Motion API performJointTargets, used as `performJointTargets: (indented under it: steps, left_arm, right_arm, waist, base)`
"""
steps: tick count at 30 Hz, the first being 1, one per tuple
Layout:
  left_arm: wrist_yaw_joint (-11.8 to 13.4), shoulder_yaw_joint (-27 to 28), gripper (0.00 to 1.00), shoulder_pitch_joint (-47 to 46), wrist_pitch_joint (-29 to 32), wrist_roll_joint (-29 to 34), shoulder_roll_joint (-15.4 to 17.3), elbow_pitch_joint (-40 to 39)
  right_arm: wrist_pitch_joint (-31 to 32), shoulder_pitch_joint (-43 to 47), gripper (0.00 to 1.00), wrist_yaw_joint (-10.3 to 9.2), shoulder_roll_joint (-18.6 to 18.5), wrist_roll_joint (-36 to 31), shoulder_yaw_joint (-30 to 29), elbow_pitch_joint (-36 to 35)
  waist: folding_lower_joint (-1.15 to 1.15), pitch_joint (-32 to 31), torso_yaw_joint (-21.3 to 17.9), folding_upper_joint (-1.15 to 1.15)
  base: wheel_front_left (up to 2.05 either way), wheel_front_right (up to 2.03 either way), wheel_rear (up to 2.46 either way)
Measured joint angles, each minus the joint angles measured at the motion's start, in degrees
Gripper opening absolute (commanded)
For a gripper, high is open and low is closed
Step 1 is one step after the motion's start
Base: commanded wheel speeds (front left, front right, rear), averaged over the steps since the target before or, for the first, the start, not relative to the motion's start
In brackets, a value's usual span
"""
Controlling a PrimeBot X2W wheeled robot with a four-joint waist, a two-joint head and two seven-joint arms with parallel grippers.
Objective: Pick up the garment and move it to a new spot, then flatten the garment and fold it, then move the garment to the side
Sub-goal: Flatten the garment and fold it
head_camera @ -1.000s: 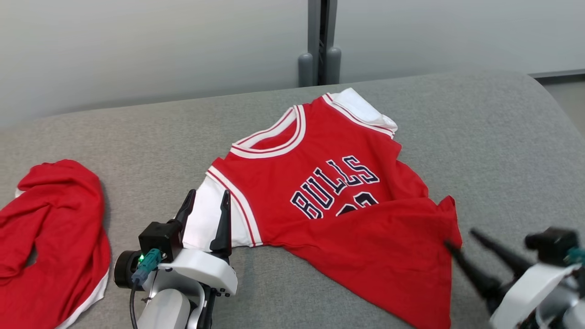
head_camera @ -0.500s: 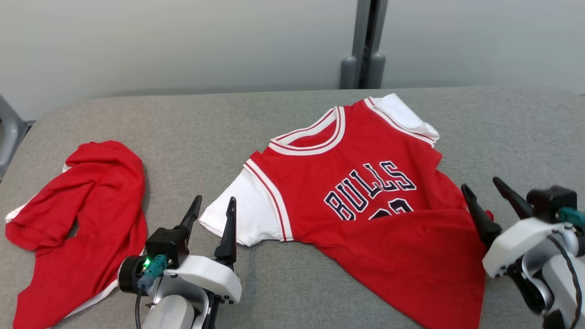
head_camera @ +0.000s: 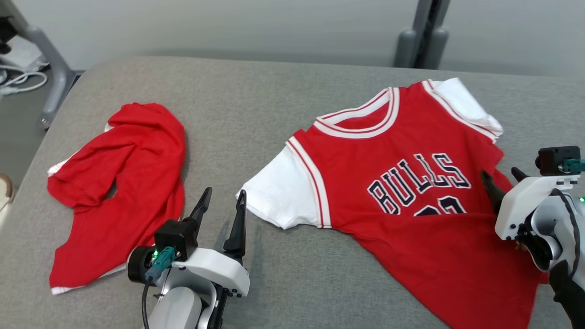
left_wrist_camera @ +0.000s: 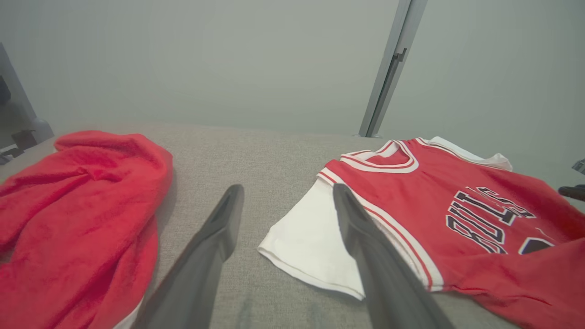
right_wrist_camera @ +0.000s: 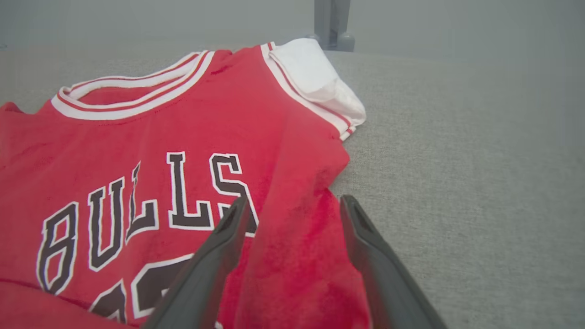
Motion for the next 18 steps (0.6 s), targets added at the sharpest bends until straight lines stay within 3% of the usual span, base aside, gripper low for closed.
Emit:
performJointTargets:
  steps: [3,4,5,10,18]
  left_arm:
    - [0.07,-0.15,1.00,-0.40,0.01,-0.45,0.02,-0.04]
    - [0.22,-0.20,1.00,-0.42,0.01,-0.54,0.02,-0.14]
    - [0.42,-0.22,1.00,-0.44,0.00,-0.66,0.02,-0.41]
    - [0.53,-0.45,1.00,-0.78,0.00,-1.21,0.00,-1.19]
    - [0.70,-2.33,1.00,-1.92,0.00,-2.90,-0.02,-1.68]
  right_arm:
    - [2.76,-1.74,1.00,0.00,0.56,0.21,0.97,3.03]
    - [3.85,-2.26,0.80,0.00,0.67,0.52,0.88,4.31]
    - [4.55,-2.79,0.00,0.00,0.48,0.11,1.37,5.46]
    - [5.34,-6.22,0.00,0.00,-0.47,-1.71,1.86,8.78]
    - [1.90,-15.50,0.00,0.01,-5.60,-9.46,4.74,12.70]
  waist:
    - [0.00,1.03,1.10,0.00]
    - [0.00,1.30,1.38,0.00]
    - [0.00,1.57,1.61,0.00]
    - [0.00,2.65,2.18,0.00]
    - [0.00,4.26,4.26,0.00]
  base:
    - [0.00,0.00,0.00]
    - [0.00,0.00,0.00]
    - [0.00,0.00,0.00]
    - [0.00,0.00,0.00]
    - [0.00,0.00,0.00]
